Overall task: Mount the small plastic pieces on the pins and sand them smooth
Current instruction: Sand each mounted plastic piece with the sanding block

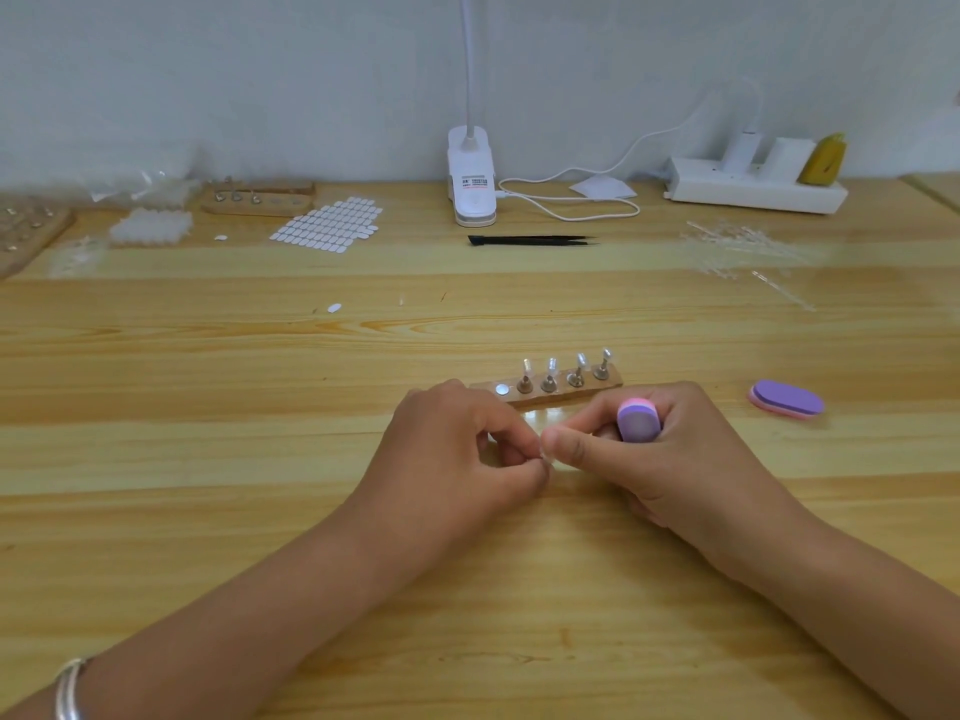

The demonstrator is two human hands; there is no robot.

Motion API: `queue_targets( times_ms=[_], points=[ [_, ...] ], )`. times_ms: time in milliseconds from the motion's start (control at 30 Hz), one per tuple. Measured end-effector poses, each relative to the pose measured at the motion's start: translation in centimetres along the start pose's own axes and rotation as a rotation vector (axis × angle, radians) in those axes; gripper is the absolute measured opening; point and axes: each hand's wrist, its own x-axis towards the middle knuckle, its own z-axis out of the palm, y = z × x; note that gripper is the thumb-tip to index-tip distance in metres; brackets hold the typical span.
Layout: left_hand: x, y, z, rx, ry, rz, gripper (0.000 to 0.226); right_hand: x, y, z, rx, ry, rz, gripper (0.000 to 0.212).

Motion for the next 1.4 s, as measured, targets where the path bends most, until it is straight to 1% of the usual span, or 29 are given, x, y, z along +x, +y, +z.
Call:
queue_targets(
  times_ms=[67,200,300,433,533,600,700,767,800,933,1033,1133,1167,1267,1333,1400],
  points=[
    [0.0,-0.1,0.0,0.006,0.004,-0.001,0.007,0.1,-0.1,0.1,-0.036,0.007,-0.011,0.016],
    [0.1,-0.3,0.1,0.005,0.017,-0.002,0.009,0.0,-0.2,0.4,-0.239,0.018,-0.101,0.019],
    [0.0,-0.2,0.0,0.003,0.013,0.002,0.009,-0.1,-0.3,0.4,-0.316,0.021,-0.129,0.02],
    [0.0,0.0,0.0,0.014,0.007,-0.006,0.008,-0.1,-0.1,0.4,-0.278,0.029,-0.125,0.018],
    [-0.1,0.1,-0.1,0.029,-0.002,0.005,0.009,-0.1,0.1,-0.2,-0.142,0.053,-0.121,0.014],
    [-0.3,0.2,-0.2,0.013,-0.006,0.015,0.01,-0.1,0.2,-0.9,-0.1,0.041,-0.126,0.012],
    [-0.6,0.3,-0.4,0.043,0.015,0.035,0.014,-0.3,0.1,-1.2,-0.213,-0.048,-0.207,0.002],
    [-1.0,0.4,-0.6,0.08,0.055,0.061,0.024,-0.4,0.2,-1.1,-0.267,-0.058,-0.245,0.009],
    [-1.1,0.5,-0.7,0.089,0.081,0.074,0.026,-0.4,0.2,-1.1,-0.275,-0.053,-0.25,0.01],
    [-1.2,1.0,-0.6,0.105,0.155,0.125,0.012,-0.3,0.4,-1.1,-0.289,-0.045,-0.274,0.01],
    [-1.1,0.9,-0.4,0.072,0.15,0.125,0.009,-0.3,0.4,-1.0,-0.287,-0.06,-0.289,0.006],
    [-0.9,0.9,-0.2,-0.007,0.133,0.1,0.007,-0.2,0.4,-0.9,-0.287,-0.07,-0.263,0.015],
    [-0.8,0.8,-0.2,-0.039,0.119,0.088,0.009,-0.1,0.3,-0.9,-0.297,-0.066,-0.25,0.016],
    [-0.3,0.6,-0.2,-0.082,0.072,0.083,0.024,0.3,0.0,-0.9,-0.343,-0.093,-0.246,0.02],
    [-0.1,0.3,-0.3,-0.084,0.043,0.113,0.022,0.6,-0.1,-1.0,-0.375,-0.131,-0.235,0.025],
    [-0.1,0.1,-0.2,-0.094,0.031,0.13,0.017,0.8,-0.2,-1.1,-0.381,-0.157,-0.215,0.021]
  ],
)
